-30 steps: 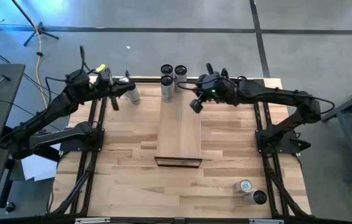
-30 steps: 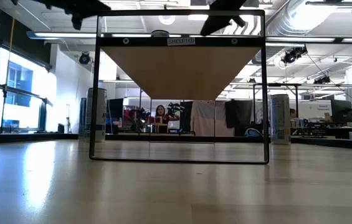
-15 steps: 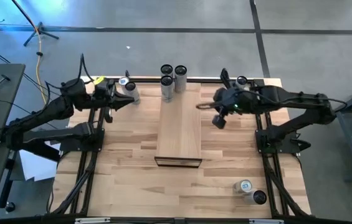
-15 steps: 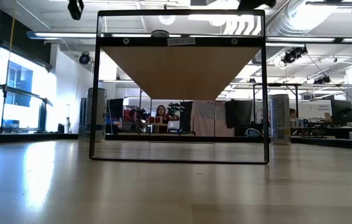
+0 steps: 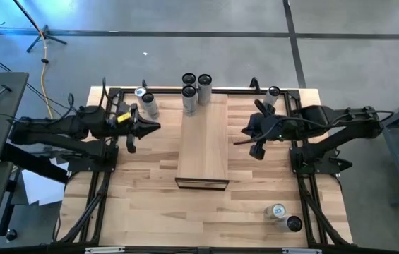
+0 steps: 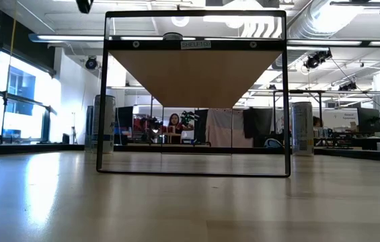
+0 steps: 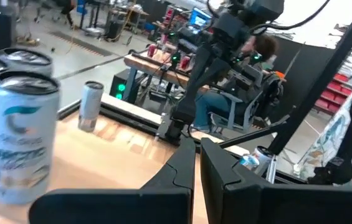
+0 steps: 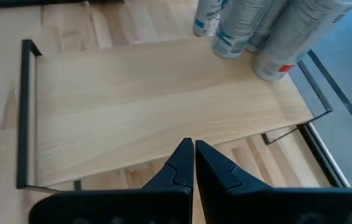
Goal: Place canned beverage on shelf
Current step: Put the white blue soda can on the shelf aligned with the white blue soda can
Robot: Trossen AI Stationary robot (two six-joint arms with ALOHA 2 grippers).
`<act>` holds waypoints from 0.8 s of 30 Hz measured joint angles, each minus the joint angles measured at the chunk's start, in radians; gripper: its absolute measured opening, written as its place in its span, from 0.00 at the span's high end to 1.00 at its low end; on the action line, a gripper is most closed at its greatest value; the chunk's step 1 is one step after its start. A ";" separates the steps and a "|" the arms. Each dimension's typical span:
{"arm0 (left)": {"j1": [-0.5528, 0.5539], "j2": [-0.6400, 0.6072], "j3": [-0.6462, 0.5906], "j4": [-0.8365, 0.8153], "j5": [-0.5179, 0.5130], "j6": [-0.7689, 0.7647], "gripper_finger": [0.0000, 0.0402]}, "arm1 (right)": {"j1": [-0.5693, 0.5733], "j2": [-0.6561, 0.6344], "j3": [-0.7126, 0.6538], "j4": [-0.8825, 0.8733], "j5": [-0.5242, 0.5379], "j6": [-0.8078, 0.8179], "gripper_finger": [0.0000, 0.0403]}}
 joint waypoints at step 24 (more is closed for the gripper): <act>0.025 -0.067 0.007 0.009 -0.096 0.245 0.58 | 0.029 0.001 0.000 0.150 0.154 0.161 1.00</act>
